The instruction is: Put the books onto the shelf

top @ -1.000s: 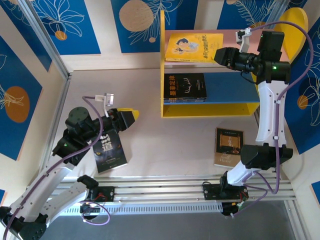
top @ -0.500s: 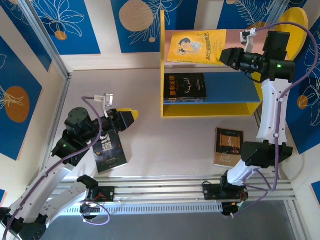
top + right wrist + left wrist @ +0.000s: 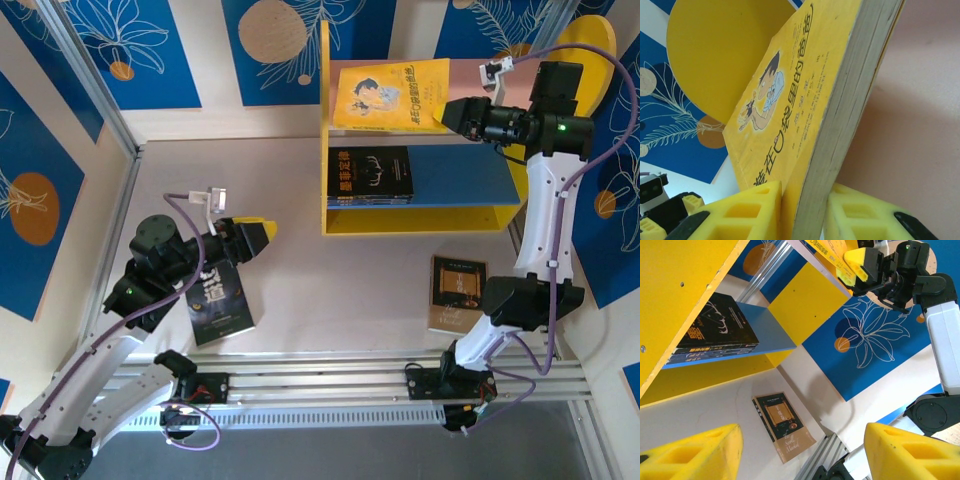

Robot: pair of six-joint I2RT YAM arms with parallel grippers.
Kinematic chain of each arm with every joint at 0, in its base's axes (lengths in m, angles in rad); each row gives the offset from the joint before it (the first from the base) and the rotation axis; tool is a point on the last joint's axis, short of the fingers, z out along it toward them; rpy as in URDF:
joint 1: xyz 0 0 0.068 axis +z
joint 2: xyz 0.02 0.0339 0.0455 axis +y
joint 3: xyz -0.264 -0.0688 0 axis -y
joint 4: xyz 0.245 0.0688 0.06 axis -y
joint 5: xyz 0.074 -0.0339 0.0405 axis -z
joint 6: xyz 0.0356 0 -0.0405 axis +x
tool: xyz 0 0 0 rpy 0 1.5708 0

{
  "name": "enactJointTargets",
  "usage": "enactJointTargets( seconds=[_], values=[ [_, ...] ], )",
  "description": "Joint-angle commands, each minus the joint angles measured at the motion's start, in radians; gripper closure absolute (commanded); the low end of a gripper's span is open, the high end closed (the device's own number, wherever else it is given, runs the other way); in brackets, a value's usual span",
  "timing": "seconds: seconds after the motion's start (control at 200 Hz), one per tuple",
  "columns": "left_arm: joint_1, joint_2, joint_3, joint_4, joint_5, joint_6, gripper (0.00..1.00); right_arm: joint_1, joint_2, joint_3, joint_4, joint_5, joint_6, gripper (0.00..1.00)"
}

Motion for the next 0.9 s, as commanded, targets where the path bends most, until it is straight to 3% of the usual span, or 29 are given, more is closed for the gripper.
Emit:
enactJointTargets(
  seconds=[0.0, 0.195, 0.585, 0.895],
  values=[
    [-0.006, -0.018, 0.023, 0.0, -0.008, 0.017, 0.34, 0.007, -0.006, 0.04, -0.03, -0.077, -0.05, 0.74],
    [-0.007, -0.017, 0.023, 0.005, -0.007, 0.017, 0.34, 0.02, 0.002, 0.048, -0.035, -0.077, -0.05, 0.69],
    [-0.007, -0.035, 0.03, -0.011, -0.007, 0.021, 0.34, 0.068, 0.035, 0.092, -0.047, 0.157, -0.016, 0.56],
    [-0.006, -0.041, 0.031, -0.02, -0.014, 0.026, 0.34, 0.072, 0.014, 0.093, -0.064, 0.284, -0.025, 0.39]
  ],
)
